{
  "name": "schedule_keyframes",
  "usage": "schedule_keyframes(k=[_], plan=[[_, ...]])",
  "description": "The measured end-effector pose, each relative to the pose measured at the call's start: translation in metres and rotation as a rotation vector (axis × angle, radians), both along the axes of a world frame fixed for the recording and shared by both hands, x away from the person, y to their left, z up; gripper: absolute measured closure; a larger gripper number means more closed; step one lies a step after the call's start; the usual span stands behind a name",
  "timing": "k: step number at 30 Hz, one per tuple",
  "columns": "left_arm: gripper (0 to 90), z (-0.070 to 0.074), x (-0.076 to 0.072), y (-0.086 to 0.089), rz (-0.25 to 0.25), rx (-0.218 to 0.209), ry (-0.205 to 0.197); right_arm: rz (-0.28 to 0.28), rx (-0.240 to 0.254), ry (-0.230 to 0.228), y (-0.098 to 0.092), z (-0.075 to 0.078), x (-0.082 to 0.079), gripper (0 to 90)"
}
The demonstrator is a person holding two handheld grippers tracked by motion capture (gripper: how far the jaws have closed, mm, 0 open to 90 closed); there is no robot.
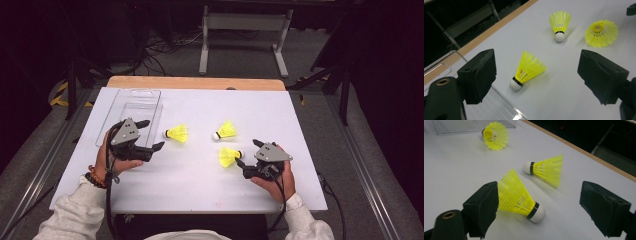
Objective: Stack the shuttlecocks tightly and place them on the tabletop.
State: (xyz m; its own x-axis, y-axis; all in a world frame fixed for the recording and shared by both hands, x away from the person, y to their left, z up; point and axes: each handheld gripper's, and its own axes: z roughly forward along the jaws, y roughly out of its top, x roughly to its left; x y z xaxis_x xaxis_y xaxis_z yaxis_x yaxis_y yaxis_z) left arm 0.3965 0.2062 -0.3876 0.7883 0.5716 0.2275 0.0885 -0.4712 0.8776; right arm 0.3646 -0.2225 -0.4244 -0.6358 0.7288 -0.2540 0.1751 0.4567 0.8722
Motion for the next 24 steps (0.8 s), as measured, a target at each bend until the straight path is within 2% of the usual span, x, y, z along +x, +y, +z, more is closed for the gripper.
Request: schedule_keyframes(k=[6,9,11,13,14,17,18,20,22,23,24], plan=[[11.1,-0.014,-0.027,0.027,0.003,-0.038,-0.048,0.002,0.028,0.006,0.002,0.004,-0.001,17.8],[8.9,-0.024,-0.041,0.042,0.019,-0.080,-0.054,0.006,0.034,0.000,0.005,0.008,-0.002,19.3],[7.0,-0.029,-0.048,0.049,0.036,-0.088,-0.062,0.019,0.040,0.001,0.009,0.011,-0.003,21.9],[7.4,-0.035,-0.057,0.059,0.060,-0.122,-0.063,0.035,0.046,0.001,0.015,0.014,-0.005,25.2],[7.2,-0.039,-0.062,0.065,0.065,-0.132,-0.047,0.042,0.054,0.012,0.018,0.015,-0.005,27.4],[6.7,-0.044,-0.069,0.073,0.068,-0.142,-0.036,0.069,0.087,0.044,0.032,0.022,-0.004,33.9],[6.6,-0.047,-0.073,0.079,0.068,-0.140,-0.016,0.074,0.087,0.045,0.039,0.025,-0.004,35.1],[6.3,-0.048,-0.076,0.081,0.077,-0.135,-0.021,0.082,0.085,0.048,0.046,0.027,-0.003,36.4],[6.4,-0.049,-0.078,0.084,0.074,-0.133,-0.021,0.111,0.071,0.063,0.065,0.030,-0.001,41.9],[6.4,-0.049,-0.077,0.084,0.071,-0.137,-0.020,0.123,0.059,0.079,0.075,0.030,0.001,41.9],[6.4,-0.050,-0.076,0.082,0.067,-0.129,-0.017,0.140,0.034,0.117,0.096,0.027,0.008,47.0]])
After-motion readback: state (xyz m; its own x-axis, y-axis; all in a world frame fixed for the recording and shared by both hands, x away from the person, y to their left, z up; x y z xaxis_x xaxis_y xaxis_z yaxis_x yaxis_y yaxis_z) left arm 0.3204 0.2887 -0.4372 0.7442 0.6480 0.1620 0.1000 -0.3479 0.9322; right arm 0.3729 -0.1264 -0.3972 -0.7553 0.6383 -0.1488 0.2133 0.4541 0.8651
